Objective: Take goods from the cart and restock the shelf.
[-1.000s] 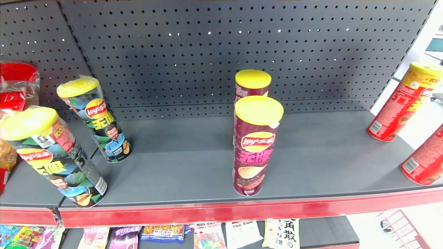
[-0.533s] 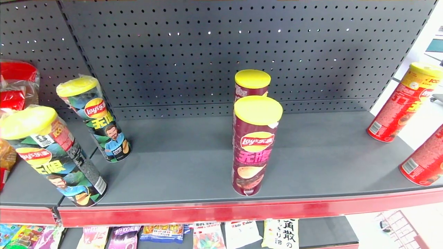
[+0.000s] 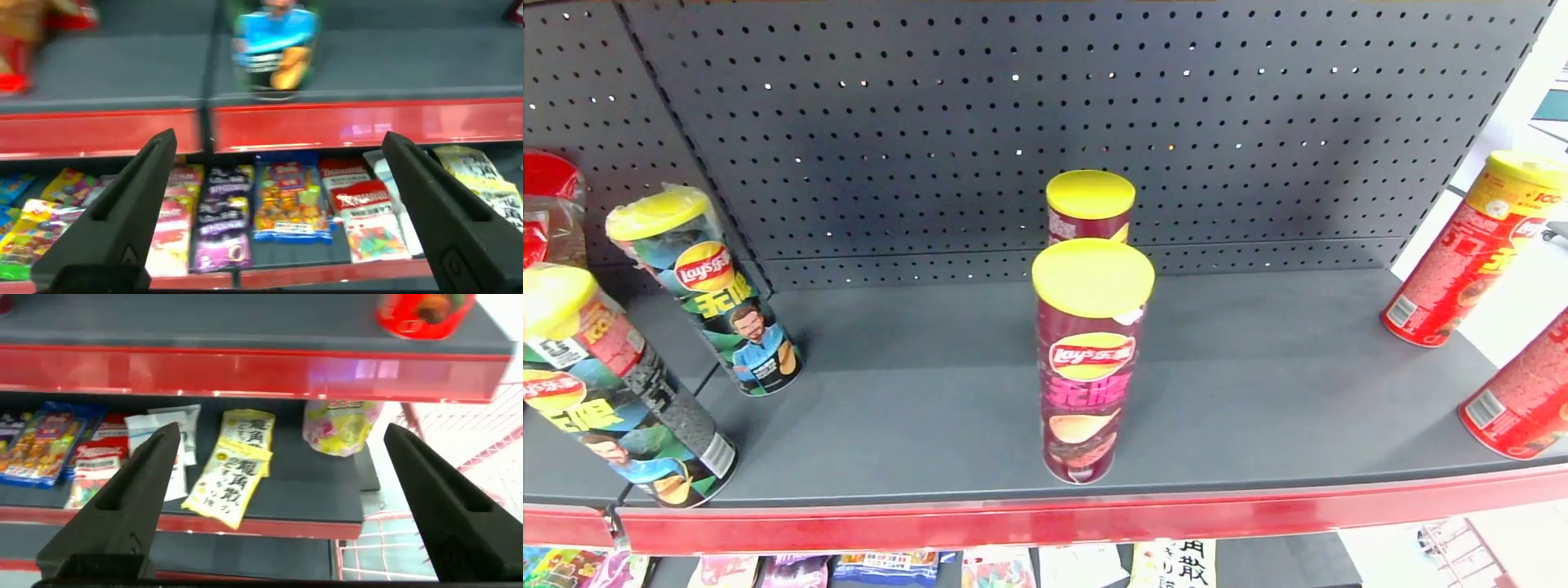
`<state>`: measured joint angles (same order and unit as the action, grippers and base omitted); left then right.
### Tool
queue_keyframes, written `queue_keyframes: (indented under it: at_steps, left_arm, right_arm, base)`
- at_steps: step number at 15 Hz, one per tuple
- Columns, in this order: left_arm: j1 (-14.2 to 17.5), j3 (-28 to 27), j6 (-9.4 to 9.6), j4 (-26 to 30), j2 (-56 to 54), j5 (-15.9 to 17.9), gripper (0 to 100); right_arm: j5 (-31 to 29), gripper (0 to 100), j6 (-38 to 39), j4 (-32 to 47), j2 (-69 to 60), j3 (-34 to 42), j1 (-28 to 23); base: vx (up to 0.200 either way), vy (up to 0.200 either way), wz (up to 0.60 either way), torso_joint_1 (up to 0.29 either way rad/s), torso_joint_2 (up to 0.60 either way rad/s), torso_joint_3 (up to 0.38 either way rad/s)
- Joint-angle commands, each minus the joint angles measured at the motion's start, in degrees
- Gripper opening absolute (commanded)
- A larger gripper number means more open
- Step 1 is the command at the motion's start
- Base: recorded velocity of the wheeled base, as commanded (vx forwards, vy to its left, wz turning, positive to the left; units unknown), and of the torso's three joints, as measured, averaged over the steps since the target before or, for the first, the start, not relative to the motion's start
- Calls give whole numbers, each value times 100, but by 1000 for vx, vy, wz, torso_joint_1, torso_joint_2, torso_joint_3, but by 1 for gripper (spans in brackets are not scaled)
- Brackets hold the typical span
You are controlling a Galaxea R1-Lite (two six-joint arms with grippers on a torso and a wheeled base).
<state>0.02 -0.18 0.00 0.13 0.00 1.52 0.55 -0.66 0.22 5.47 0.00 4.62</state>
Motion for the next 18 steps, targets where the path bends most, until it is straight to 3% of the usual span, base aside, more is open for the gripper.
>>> queue_keyframes:
  at_steps: [1,8,11,18]
  left_arm:
    - [-2,1,0,4,0,-3,100]
    - [-2,1,0,4,0,-3,100]
    - [-2,9,0,4,0,-3,100]
    - [-2,1,0,4,0,-3,100]
  right_arm:
    - [7,100,-4,-4,6,0,-5]
    - [7,100,4,-13,6,0,-5]
    - [7,100,4,-13,6,0,-5]
    - [7,100,4,-4,6,0,-5]
  base:
    - [0,-200,0,2,7,7]
    - [0,-29,0,-2,0,1]
    - [-200,0,0,2,4,4]
    - [0,0,0,0,0,0]
